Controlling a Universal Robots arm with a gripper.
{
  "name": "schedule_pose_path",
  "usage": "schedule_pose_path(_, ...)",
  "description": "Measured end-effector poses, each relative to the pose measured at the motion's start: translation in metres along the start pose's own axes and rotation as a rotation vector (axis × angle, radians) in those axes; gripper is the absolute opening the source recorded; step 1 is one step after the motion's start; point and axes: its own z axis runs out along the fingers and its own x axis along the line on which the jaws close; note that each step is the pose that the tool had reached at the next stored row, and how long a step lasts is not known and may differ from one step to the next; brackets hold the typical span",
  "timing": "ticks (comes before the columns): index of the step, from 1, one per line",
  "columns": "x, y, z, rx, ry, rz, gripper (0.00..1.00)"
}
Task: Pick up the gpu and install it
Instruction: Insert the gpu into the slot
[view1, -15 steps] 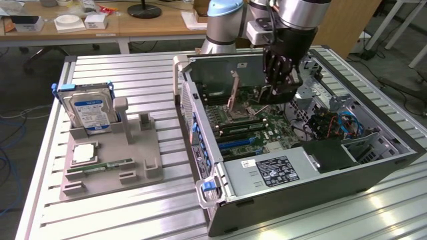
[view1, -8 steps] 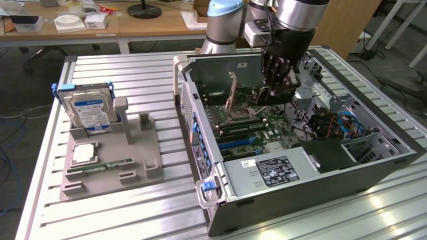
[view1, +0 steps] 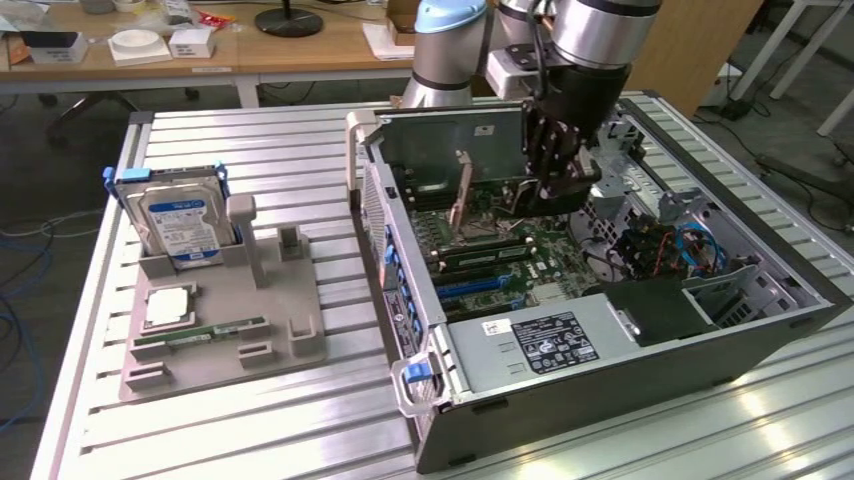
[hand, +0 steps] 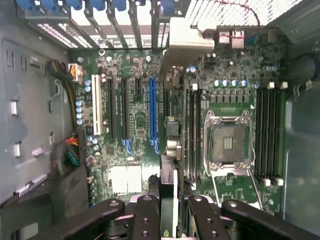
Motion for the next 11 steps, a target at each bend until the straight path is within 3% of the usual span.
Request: schedule_pose_path(11, 0.013, 0.0110, 0.0042, 0.0000, 0.0014, 0.000, 0.27)
